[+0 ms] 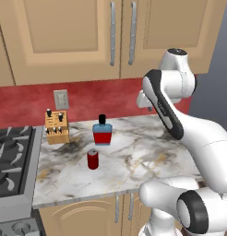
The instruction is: Move the drinks to the dining counter.
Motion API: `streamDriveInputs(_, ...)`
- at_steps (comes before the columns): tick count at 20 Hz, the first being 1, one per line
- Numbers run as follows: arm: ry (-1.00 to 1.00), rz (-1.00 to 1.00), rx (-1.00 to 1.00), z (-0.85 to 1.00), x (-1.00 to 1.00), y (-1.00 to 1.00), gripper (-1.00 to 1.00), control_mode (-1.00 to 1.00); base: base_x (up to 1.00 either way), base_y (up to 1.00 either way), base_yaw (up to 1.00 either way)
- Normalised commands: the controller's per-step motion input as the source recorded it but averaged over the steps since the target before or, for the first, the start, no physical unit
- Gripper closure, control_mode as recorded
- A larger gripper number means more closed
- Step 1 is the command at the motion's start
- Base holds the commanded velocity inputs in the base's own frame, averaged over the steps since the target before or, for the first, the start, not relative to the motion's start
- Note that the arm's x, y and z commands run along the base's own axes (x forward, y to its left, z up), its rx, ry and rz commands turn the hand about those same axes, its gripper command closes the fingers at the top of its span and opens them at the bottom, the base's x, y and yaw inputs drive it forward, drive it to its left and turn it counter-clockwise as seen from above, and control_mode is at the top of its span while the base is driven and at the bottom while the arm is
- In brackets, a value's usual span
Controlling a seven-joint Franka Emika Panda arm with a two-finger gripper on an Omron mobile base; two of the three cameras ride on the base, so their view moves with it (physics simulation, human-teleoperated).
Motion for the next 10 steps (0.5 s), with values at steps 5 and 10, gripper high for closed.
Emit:
streamDriveInputs(5, 0.00, -0.01, 0.00, -0.18, -0.04, 0.25, -1.00, -1.00, 0.00, 0.00, 0.00)
streamDriveInputs(10, 0.00, -0.13, 0.00, -0.25, 0.00, 0.73, -1.00, -1.00, 0.00, 0.00, 0.00)
